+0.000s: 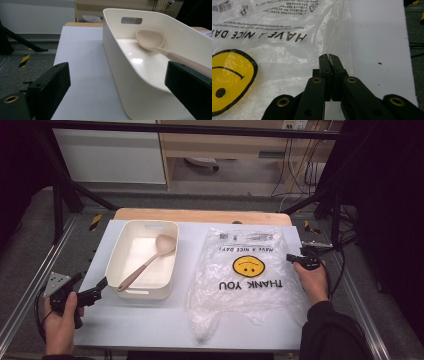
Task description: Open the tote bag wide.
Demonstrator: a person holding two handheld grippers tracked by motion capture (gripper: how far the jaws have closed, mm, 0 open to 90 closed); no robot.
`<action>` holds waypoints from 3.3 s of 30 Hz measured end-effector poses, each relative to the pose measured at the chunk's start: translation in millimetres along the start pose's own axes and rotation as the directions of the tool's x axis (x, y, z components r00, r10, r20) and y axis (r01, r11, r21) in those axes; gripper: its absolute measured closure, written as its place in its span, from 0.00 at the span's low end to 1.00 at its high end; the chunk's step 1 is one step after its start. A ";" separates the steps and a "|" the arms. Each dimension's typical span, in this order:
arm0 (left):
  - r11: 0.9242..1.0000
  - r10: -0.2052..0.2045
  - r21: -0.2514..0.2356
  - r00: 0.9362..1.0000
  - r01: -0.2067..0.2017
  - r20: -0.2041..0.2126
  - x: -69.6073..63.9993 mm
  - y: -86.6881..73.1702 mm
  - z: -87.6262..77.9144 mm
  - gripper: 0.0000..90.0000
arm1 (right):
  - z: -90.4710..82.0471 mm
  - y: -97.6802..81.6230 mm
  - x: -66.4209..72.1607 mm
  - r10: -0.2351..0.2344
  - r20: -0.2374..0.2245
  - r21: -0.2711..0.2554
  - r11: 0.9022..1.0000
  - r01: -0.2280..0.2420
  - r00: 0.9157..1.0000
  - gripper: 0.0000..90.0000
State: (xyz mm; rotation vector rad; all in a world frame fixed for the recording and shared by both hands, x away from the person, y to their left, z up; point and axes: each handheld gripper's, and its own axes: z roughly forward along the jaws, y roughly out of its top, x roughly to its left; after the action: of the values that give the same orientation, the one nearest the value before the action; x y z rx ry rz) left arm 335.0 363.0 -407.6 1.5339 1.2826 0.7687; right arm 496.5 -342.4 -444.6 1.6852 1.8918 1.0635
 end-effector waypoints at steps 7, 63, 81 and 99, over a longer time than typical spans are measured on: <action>1.000 0.006 0.008 1.000 -0.006 0.001 -0.7 -0.3 0.8 0.07 | 2.7 2.3 -10.9 0.075 0.079 -0.041 0.997 -0.072 0.994 1.00; 1.000 0.002 0.003 1.000 -0.002 -0.017 0.7 -0.3 0.0 0.07 | -65.6 -74.8 192.5 -0.339 -0.334 0.010 0.932 0.363 0.879 0.08; 1.000 -0.003 0.000 1.000 0.003 -0.012 0.6 -0.1 0.0 0.07 | -50.9 -90.8 263.4 -0.444 -0.436 0.006 0.868 0.496 0.782 0.07; 1.000 0.004 0.006 1.000 -0.004 -0.005 0.7 0.2 0.4 0.07 | -19.7 -107.5 303.1 -0.522 -0.473 0.034 0.794 0.606 0.710 0.09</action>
State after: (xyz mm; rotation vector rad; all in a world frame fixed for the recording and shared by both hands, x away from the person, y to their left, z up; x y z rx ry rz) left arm 335.6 363.6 -407.7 1.5409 1.2870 0.7725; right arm 350.3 -55.4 -454.2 0.8299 2.6363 1.0777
